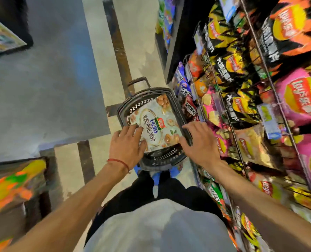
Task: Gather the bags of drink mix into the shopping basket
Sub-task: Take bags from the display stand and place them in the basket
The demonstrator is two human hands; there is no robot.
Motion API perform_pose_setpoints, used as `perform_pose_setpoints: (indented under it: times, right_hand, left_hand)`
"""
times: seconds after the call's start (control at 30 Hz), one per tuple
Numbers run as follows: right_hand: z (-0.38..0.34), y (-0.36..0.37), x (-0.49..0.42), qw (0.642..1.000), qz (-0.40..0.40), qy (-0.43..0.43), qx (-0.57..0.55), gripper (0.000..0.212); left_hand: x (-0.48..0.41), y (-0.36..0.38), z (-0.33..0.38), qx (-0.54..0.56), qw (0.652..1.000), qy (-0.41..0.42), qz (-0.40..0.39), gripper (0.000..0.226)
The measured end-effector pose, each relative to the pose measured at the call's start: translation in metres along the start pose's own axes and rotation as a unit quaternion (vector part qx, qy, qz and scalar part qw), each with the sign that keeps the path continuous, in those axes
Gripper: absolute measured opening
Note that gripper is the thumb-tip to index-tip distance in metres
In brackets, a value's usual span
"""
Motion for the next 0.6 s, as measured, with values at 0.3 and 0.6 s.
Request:
perform_pose_setpoints:
  times: [0.3, 0.6]
  right_hand:
    - [0.048, 0.035, -0.045, 0.999, -0.004, -0.036, -0.005, 0.028]
    - [0.132, 0.150, -0.105, 0.988, -0.129, 0.078, -0.033, 0.035]
  left_hand:
    - [-0.009, 0.071, -0.014, 0.030, 0.997, -0.063, -0.019, 0.043]
    - [-0.051, 0.195, -0.034, 0.215, 0.926, -0.310, -0.037, 0.043]
Point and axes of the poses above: each hand's wrist, its own x-axis away from the middle knuckle, its own y-axis out of the palm, z = x × y, the point moved 2 cm from there along -x, towards the middle knuckle
